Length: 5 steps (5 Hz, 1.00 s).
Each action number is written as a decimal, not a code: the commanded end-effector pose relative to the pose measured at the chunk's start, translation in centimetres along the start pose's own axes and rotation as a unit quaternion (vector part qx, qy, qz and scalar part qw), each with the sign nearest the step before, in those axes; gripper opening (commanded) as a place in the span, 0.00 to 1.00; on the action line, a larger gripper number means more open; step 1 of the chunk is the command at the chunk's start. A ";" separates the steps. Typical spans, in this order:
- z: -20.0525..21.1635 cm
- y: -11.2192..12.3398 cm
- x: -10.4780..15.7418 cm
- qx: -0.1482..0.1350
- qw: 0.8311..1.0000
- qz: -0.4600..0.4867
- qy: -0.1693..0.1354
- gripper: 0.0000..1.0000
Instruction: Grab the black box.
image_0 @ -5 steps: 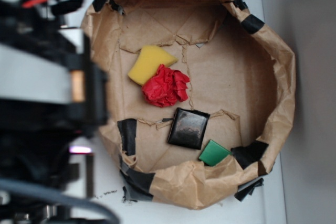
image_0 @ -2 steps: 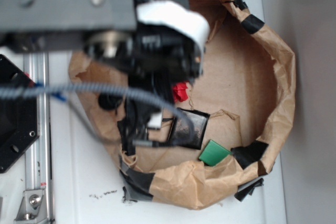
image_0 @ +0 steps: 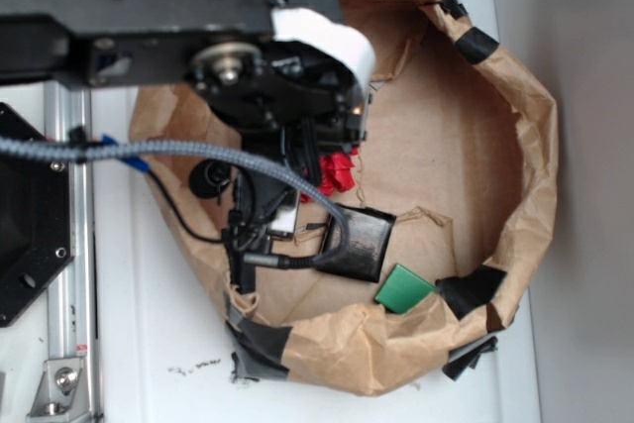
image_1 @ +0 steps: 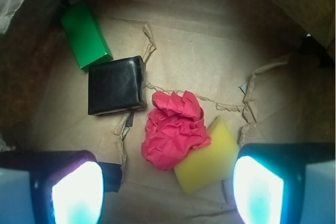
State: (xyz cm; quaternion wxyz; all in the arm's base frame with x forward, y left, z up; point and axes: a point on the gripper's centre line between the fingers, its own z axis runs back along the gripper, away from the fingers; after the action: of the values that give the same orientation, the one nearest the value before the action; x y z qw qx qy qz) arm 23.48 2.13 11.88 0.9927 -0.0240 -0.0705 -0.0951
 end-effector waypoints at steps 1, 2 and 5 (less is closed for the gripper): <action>0.5 -0.2 0.4 0.007 1.000 -0.008 -0.014 1.00; -1.8 -1.7 1.6 0.001 0.999 -0.033 -0.004 1.00; -7.0 -3.6 4.4 0.020 0.998 -0.061 0.010 1.00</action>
State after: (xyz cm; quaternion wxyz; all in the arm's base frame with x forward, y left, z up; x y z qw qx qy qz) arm 27.17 -2.23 4.87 0.9875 -0.0054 -0.0397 -0.1523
